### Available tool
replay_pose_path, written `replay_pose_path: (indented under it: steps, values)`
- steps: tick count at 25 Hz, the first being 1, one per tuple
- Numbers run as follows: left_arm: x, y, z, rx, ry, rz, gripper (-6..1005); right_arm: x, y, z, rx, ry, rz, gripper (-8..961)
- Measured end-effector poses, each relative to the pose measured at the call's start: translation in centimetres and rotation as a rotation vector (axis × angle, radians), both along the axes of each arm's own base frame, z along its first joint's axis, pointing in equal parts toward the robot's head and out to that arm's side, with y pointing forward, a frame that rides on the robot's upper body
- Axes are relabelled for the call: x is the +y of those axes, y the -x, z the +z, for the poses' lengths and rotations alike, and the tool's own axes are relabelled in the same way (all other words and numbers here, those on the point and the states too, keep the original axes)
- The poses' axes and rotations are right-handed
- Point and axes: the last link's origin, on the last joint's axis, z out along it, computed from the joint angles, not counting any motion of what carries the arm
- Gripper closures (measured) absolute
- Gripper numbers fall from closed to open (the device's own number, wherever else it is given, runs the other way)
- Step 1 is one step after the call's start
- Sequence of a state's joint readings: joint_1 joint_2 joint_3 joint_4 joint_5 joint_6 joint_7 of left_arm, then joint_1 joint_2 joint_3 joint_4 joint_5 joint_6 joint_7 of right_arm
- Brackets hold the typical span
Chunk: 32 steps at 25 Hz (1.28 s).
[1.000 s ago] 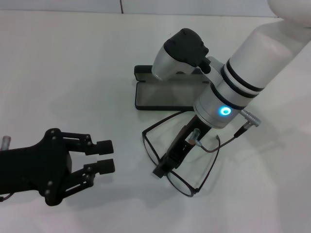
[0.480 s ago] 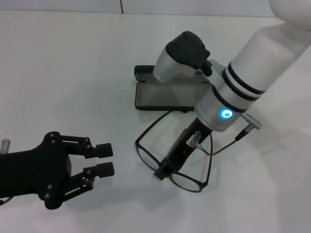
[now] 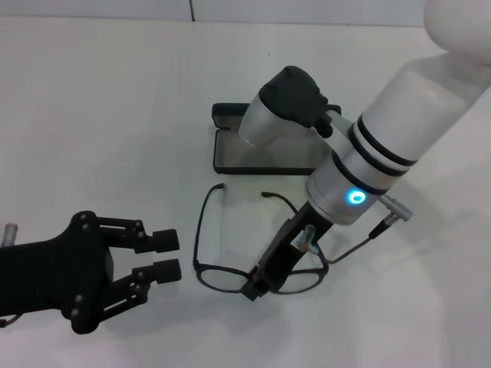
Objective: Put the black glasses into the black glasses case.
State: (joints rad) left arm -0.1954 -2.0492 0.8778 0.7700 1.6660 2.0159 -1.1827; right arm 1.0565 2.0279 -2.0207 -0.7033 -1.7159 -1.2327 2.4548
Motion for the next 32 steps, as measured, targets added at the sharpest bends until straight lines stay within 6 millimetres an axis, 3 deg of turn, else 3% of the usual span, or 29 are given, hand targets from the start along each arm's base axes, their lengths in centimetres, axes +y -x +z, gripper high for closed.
replay_pose_path:
  steps: [13, 22, 25, 32]
  values:
    - [0.0, 0.0, 0.3, -0.022, -0.027, 0.010, 726, -2.0, -1.2, 0.3, 0.049, -0.004, 0.047, 799]
    - [0.9, -0.8, 1.1, -0.080, -0.089, -0.004, 726, -3.9, -1.8, 2.3, 0.103, -0.055, 0.142, 809]
    - [1.5, -1.1, 1.5, -0.115, -0.124, 0.000, 725, -4.4, -1.8, 3.3, 0.144, -0.073, 0.188, 819]
    - [3.2, -1.7, 2.2, -0.179, -0.175, 0.014, 753, -4.9, -2.3, 8.2, 0.345, -0.138, 0.305, 838]
